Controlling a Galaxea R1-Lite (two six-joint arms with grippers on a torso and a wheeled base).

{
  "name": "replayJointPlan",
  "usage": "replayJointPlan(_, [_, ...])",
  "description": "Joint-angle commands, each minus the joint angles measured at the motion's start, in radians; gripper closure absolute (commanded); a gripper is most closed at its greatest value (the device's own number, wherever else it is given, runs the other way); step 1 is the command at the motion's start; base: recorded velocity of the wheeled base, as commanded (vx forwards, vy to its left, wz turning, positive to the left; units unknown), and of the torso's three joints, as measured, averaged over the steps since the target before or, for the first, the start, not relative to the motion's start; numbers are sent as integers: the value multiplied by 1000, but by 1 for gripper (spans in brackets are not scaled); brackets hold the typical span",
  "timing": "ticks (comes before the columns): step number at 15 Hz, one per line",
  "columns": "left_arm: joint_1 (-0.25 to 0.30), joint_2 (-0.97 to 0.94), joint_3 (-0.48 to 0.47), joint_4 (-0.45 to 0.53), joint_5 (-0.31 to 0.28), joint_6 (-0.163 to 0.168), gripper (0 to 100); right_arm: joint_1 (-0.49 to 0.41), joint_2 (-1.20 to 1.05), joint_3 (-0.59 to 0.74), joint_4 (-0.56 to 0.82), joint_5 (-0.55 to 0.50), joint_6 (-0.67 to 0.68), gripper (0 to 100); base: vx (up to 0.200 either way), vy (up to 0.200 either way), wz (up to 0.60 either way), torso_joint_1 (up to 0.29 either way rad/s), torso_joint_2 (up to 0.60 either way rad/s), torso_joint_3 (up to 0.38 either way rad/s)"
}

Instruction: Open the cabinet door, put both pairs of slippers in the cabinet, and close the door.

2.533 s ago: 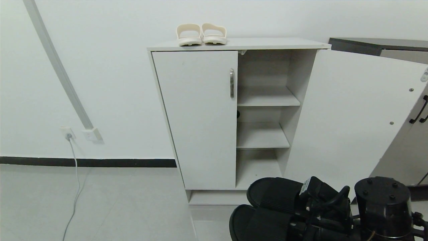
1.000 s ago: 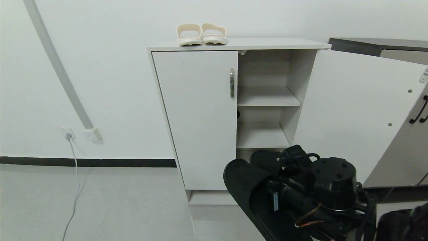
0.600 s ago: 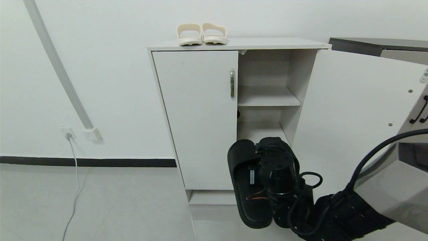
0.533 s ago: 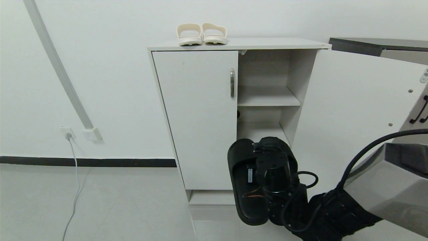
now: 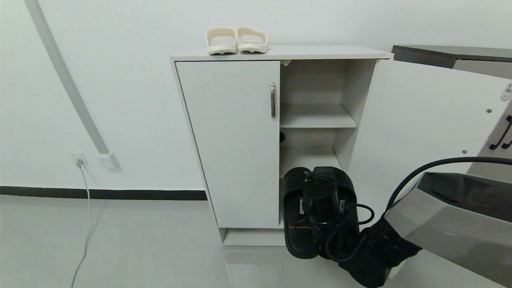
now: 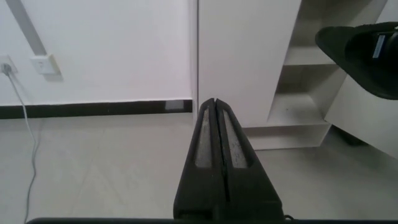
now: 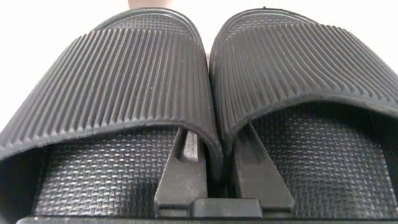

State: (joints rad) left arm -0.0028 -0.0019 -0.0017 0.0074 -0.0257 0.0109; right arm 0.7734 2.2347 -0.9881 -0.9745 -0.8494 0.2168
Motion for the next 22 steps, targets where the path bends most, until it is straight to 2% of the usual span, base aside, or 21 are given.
replayJointPlan(1, [0,2,0,-1,0,0,100,-2,3,2,0,1,1,100,0,-200,0,2,2,2])
replayJointPlan(12, [0,2,0,-1,1,0,100,12,79,6,-105,53,-7,100,0,0,0,0,0,0])
replayJointPlan(22, [0,2,0,-1,0,0,100,12,89,6,-110,53,-11,100,0,0,0,0,0,0])
